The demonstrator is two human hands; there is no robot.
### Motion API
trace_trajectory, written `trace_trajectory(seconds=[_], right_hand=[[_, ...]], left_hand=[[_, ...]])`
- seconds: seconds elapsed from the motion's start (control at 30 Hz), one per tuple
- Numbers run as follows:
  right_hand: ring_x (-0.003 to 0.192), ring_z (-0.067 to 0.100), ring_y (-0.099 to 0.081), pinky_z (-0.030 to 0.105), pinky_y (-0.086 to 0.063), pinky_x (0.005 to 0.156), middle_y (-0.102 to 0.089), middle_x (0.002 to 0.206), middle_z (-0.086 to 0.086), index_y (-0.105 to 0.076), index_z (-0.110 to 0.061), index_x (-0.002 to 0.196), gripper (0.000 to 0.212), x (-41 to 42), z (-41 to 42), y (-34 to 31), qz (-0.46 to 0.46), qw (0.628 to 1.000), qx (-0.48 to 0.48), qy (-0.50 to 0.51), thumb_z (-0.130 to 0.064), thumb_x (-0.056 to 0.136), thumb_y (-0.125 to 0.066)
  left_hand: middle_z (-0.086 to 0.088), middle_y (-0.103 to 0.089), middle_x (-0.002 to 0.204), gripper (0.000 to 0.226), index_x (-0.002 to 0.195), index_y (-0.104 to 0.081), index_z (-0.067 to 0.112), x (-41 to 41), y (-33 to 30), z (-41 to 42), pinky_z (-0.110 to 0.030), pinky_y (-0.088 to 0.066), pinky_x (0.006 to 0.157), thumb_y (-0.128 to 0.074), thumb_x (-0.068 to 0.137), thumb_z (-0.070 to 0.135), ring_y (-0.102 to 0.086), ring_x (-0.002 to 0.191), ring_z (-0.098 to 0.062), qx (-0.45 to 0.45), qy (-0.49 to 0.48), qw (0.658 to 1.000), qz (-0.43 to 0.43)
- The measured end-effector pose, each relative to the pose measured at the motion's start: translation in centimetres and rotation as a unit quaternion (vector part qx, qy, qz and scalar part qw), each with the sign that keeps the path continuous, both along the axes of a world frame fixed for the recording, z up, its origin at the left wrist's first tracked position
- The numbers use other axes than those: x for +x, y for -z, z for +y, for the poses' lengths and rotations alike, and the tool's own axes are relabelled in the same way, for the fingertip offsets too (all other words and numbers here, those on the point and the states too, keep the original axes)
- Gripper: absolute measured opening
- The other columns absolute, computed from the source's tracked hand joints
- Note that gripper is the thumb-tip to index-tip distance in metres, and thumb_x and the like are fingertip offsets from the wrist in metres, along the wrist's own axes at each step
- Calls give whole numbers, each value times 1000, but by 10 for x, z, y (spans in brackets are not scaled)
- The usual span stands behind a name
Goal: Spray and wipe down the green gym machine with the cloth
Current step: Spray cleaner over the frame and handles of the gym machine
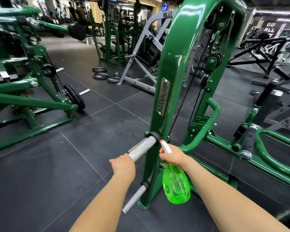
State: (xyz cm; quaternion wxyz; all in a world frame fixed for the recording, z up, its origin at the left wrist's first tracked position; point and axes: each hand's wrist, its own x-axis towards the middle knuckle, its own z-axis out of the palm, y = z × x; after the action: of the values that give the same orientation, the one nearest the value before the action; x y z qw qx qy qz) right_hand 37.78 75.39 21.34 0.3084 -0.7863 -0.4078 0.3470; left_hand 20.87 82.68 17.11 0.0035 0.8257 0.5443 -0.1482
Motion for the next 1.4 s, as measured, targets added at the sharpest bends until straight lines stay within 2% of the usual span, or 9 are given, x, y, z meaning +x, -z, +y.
trace_trajectory(seconds=[0.13,0.23,0.47,0.67,0.8,0.97,1.13,1.27,1.4], right_hand=[[59,13,-49,21,-48,49,-54,84,9,-54,-11,82,14,-27,-7,4,54,997,-31,-47,3,81,-54],[66,14,-50,24,-51,56,-53,85,9,-56,-14,82,13,-47,-7,6,71,989,-53,-116,-2,82,-59],[87,20,-56,25,-51,61,-58,88,5,-54,-15,80,23,-81,-5,15,135,978,-70,-145,7,80,-51],[69,19,-52,34,-48,65,-59,85,10,-57,-16,75,20,-77,-3,31,74,986,-64,-137,4,76,-53],[63,10,-54,22,-51,54,-59,87,9,-57,-12,81,19,-71,-13,48,66,976,-114,-174,5,80,-51],[56,15,-52,25,-48,54,-58,76,5,-54,-15,76,12,-56,-28,78,45,990,-97,-96,-7,66,-57],[69,23,-57,40,-52,73,-59,76,6,-51,-18,69,18,-35,-40,117,-19,992,-119,-43,-1,74,-57],[92,29,-60,32,-46,78,-59,90,5,-56,-15,79,9,-29,-41,155,-62,986,-142,-65,-6,79,-57],[97,30,-61,31,-45,77,-66,98,10,-60,-12,87,8,-24,-39,203,-67,980,-180,-55,-8,82,-55]], left_hand=[[-5,-46,134,77,149,-11,5,-20,4,-5,-31,-41,86,-56,87,11,-57,115,-23,-12,36,999,-20],[-4,-41,137,79,151,-7,8,-31,8,-3,-31,-37,75,-53,87,5,-57,116,-24,-22,48,997,-47],[-3,-24,151,77,153,1,11,-43,15,-5,-35,-42,84,-46,92,9,-51,122,-27,-56,50,992,-106],[-6,-19,152,71,152,4,8,-42,29,-12,-35,-40,75,-39,102,34,-53,114,-28,-25,46,988,-145],[-7,-31,144,63,150,-9,8,-35,37,-13,-33,-38,64,-36,103,39,-60,103,-25,4,19,985,-172],[-2,-38,136,51,146,-22,15,-36,45,-14,-31,-36,59,-34,103,39,-63,90,-25,37,-15,972,-233],[8,-3,161,73,154,-1,15,-31,69,-41,-36,-45,72,-46,99,33,-61,104,-27,-4,-112,925,-362],[7,20,160,77,153,7,12,-26,106,-53,-32,-44,71,-45,99,30,-61,102,-27,-65,-210,925,-310],[1,19,160,72,153,1,12,-30,155,-59,-30,-45,75,-45,99,27,-49,120,-20,-128,-153,958,-207]])
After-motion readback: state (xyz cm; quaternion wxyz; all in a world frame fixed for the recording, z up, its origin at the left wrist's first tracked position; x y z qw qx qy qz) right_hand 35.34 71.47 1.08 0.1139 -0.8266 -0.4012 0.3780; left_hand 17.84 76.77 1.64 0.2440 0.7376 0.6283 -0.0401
